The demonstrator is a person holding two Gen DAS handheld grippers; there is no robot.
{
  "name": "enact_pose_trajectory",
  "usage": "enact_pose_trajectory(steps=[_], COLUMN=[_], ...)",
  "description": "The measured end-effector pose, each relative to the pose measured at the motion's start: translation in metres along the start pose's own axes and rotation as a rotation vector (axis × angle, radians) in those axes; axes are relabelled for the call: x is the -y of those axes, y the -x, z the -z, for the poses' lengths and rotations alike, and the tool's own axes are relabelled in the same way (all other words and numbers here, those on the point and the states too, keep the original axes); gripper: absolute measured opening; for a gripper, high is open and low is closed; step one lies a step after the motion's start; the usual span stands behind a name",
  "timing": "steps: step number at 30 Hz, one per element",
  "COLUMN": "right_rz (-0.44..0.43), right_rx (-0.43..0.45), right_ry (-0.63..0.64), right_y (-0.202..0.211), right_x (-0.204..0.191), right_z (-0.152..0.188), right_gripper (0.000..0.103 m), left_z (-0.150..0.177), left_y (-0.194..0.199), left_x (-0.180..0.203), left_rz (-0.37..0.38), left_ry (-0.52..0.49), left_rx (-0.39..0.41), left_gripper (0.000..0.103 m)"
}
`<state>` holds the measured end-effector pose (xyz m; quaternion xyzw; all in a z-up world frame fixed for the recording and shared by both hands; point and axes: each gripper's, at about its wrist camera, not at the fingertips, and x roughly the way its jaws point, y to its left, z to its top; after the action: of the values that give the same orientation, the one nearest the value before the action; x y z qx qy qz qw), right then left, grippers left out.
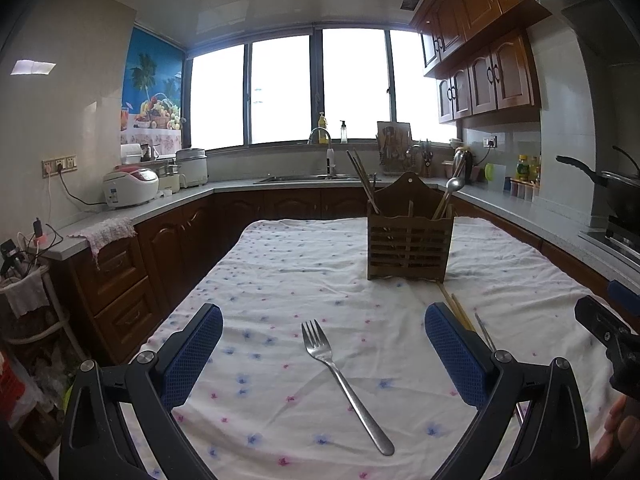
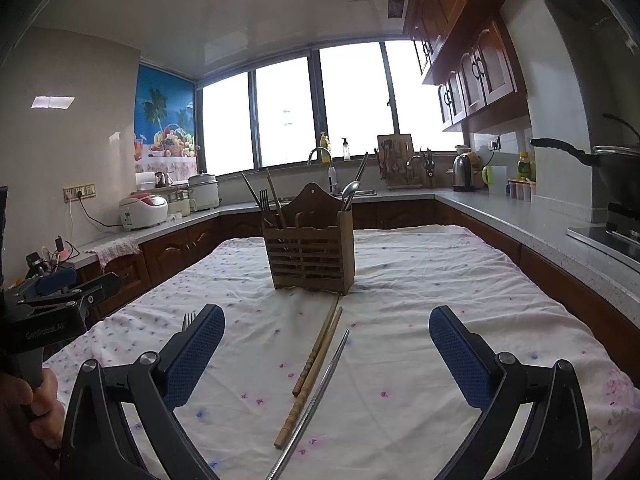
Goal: Organize utensils
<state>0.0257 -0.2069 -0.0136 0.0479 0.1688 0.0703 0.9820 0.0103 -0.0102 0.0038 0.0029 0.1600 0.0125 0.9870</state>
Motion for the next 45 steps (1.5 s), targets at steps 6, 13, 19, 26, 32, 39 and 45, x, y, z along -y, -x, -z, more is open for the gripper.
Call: enact_pose_trajectory(steps=[6, 13, 19, 26, 32, 39, 45], right_rz=[0.0, 0.0, -0.002, -0.003, -0.003, -0.002, -0.004], right_rx=[-0.003, -0.003, -0.003, -0.004, -0.004, -0.005, -0.004], right_ry=[-0.002, -0.001, -0.001, -0.001, -0.002, -0.002, -0.001], right_y=[-0.0004, -0.0008, -0.0019, -0.0024, -0.0026, -0.0023, -0.0022], right_x=[0.0003, 0.0003, -0.0004, -0.0007, -0.0006, -0.0009, -0.0006], right_z=[0.0004, 0.0002, 0.0002, -0.0002, -0.0006, -0.0006, -0.0007], right_gripper=[0.103, 0.103, 0.103, 0.103, 0.103, 0.103, 0.103], left_z=[-0.0007, -0.0018, -0.0014, -0.0008, -0.0017, -0.0012, -0.0008], left_y=[-0.0001, 0.001, -0.0015, -0.0027, -0.0033, -0.0036, -0.0034], left_x=[0.0011, 0.0021, -0.0002, 0.0005, -0.0003, -0.0003, -0.0001], left_rz=[-0.006, -0.017, -0.02, -0.016, -0.005, -0.007, -0.006], left_ry=[-0.005, -0.015, -0.013, -0.017, -0.013, -0.007, -0.006], left_rx=[-0.004, 0.001, 0.003, 0.002, -0.002, -0.006, -0.006], left_gripper=[0.102, 0.102, 0.102, 0.102, 0.102, 0.102, 0.102])
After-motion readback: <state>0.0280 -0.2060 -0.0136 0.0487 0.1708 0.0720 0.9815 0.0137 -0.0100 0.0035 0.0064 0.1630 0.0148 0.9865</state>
